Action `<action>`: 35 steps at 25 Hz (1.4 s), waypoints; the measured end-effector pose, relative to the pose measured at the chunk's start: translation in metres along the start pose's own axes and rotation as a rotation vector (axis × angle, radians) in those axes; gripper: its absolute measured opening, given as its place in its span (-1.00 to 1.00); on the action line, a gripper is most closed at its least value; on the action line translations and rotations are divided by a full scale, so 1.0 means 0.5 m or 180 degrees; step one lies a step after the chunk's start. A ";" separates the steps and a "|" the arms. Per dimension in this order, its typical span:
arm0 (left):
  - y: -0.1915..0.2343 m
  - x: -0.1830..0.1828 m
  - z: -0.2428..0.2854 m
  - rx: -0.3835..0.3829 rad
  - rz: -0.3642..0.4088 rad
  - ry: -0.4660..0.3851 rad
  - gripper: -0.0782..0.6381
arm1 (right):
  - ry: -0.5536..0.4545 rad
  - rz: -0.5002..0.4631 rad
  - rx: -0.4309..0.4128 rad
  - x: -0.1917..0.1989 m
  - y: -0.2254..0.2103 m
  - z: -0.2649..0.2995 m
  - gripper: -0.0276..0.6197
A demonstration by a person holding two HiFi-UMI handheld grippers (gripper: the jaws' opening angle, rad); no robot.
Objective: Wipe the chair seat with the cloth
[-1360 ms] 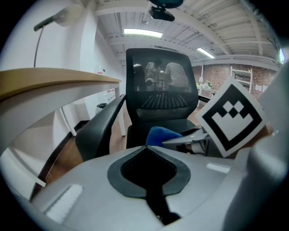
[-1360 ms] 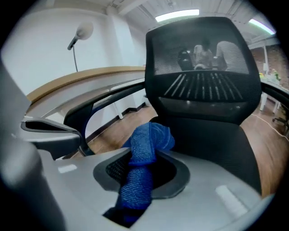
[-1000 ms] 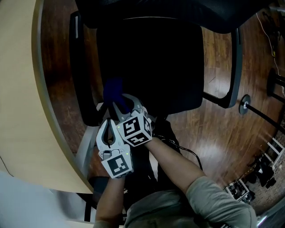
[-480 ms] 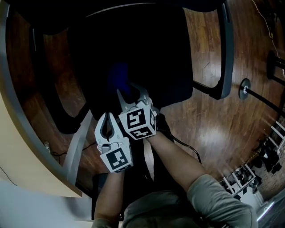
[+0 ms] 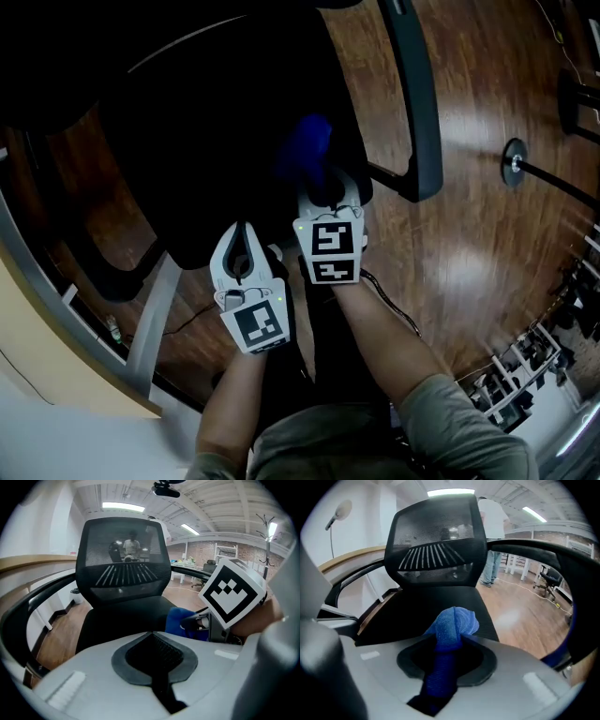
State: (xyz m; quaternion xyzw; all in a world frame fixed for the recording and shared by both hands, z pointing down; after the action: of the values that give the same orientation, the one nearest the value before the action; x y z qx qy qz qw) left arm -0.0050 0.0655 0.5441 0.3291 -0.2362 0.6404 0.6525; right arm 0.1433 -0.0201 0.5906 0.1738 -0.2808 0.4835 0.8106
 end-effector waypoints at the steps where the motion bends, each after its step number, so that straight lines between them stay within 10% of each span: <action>1: -0.014 -0.004 0.006 0.0035 0.0027 -0.0002 -0.77 | 0.0004 0.0063 0.0065 0.005 -0.019 -0.007 -0.61; 20: -0.131 0.019 0.072 0.0327 0.0269 0.0106 -0.77 | 0.0168 0.0721 0.0509 0.121 -0.134 -0.030 -0.61; 35: 0.001 -0.010 -0.016 -0.0111 -0.0020 -0.0097 -0.77 | -0.0123 0.0100 0.0203 0.019 -0.027 -0.066 -0.61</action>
State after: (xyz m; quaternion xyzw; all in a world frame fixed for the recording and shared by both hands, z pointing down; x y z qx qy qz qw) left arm -0.0065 0.0679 0.5353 0.3282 -0.2562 0.6291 0.6564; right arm 0.1685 -0.0018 0.5705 0.2044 -0.2836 0.5015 0.7914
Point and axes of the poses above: the fingertips, and each gripper's own axes: z forward along the fingers, y to its left, x out of its underside, the point moved 9 cm from there along -z, backward along the fingers, and after that the axes turned 7 degrees about -z, right-handed, at the moved point
